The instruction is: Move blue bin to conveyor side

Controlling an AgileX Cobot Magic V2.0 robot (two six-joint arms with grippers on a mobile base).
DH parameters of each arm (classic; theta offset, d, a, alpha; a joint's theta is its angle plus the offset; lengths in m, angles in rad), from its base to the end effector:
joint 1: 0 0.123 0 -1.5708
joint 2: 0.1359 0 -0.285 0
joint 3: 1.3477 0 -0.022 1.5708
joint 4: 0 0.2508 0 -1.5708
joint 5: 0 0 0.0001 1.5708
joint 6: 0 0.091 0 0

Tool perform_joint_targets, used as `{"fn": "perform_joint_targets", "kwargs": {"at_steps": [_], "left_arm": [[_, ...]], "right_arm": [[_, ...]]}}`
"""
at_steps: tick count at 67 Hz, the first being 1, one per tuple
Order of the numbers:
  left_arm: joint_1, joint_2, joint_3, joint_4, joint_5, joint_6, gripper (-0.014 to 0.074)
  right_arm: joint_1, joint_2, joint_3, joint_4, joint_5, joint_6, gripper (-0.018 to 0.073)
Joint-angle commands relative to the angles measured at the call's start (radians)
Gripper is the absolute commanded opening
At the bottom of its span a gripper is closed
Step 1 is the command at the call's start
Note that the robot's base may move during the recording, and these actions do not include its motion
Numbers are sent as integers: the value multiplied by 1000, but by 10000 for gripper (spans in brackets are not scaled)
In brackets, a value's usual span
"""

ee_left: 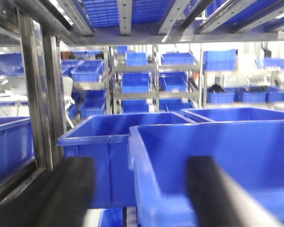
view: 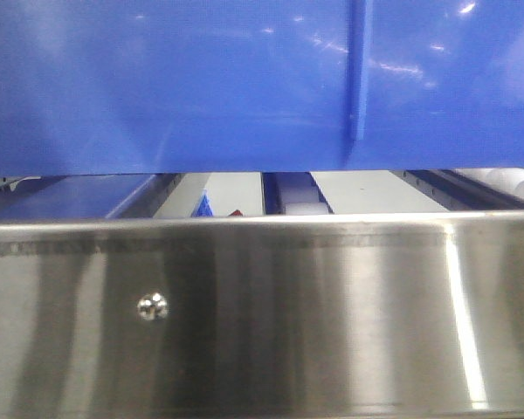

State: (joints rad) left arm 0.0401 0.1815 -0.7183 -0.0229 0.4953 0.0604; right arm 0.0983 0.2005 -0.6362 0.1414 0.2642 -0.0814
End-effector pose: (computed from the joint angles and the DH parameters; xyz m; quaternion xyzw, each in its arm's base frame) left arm 0.0102 -0.0006 0.3879 0.0041 0.6601 0.0266 0.7507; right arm 0.0247 0.0058 0.3848 -0.0277 0.6084 0.0720 0.7898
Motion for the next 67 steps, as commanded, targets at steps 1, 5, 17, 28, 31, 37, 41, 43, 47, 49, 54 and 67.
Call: {"fn": "perform_joint_targets", "kwargs": {"at_steps": [1,5,17,28,31,37,41,43,47,49,54,67], "left_arm": [[-7,75,-72,2,79,0,440],[-19,107,-102,2,93,0,481],[-70,171,-156,10,86,0,504],[-93,256,-232,6,195,-18,482],[-104,283,-251,6,207,-22,483],[-107,336,-295,10,241,-73,483],[-107,376,-328,14,274,-104,483],[-107,393,-347,14,288,-113,483],[-107,441,-388,14,332,-125,483],[-107,456,-410,14,357,-127,483],[-107,519,-470,14,418,-142,483],[-103,696,-668,23,599,-144,483]], "right_arm": [[3,65,-60,1,28,-7,549],[3,100,-80,1,33,-7,549],[39,165,-96,1,20,-7,549],[114,243,-166,3,102,-7,549],[137,276,-201,3,129,-7,549],[177,341,-265,3,168,-7,549],[209,389,-315,3,191,-7,549],[223,420,-337,3,206,-7,549],[256,476,-394,3,247,-7,549],[269,502,-423,3,275,-7,549],[300,574,-504,3,349,-7,549],[319,758,-738,3,617,-7,549]]}}
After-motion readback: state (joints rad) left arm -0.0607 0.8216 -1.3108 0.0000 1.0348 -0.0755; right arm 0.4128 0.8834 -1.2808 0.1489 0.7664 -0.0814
